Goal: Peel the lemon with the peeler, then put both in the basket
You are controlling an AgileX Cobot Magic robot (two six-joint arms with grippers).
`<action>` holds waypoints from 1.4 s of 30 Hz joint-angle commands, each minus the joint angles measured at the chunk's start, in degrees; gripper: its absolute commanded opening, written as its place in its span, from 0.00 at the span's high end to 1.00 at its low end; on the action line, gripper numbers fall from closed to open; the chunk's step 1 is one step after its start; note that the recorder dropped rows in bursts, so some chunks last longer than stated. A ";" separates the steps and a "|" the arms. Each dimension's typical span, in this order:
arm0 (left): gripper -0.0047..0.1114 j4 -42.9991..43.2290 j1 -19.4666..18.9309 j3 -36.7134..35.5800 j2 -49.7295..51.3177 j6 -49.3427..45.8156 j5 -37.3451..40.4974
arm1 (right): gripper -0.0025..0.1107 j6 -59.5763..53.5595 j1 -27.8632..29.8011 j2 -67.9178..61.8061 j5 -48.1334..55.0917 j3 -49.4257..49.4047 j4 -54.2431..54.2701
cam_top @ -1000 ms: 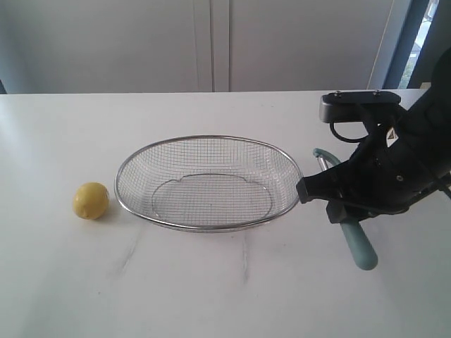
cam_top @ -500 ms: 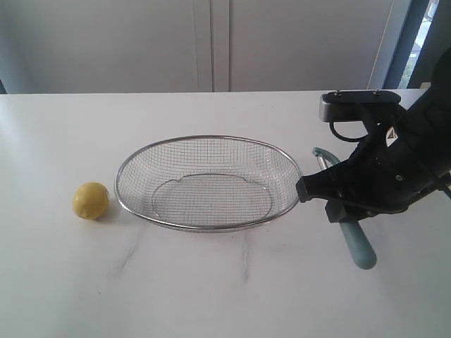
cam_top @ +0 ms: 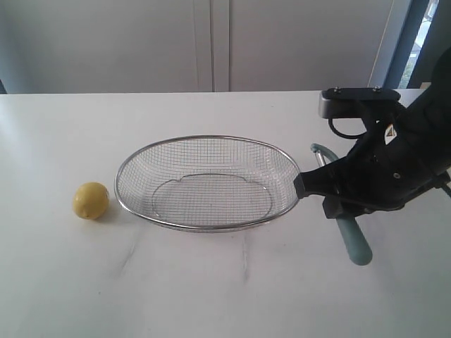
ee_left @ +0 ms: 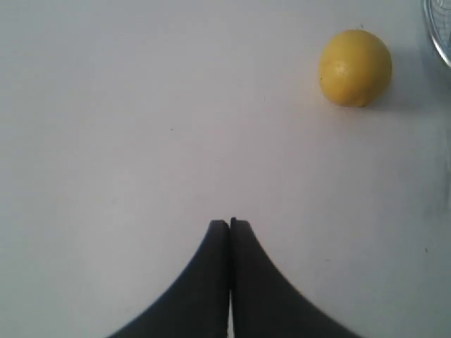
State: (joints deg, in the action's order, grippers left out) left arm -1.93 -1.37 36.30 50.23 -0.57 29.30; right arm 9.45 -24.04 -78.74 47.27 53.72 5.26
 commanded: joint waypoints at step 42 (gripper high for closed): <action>0.96 -13.73 10.92 26.89 44.63 -7.25 -1.11 | 0.98 -0.10 0.38 0.48 -3.81 0.48 0.47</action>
State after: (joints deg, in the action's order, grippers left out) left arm -13.98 8.51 62.08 93.98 -7.55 27.44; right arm 9.45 -24.04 -78.74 44.19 53.72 5.69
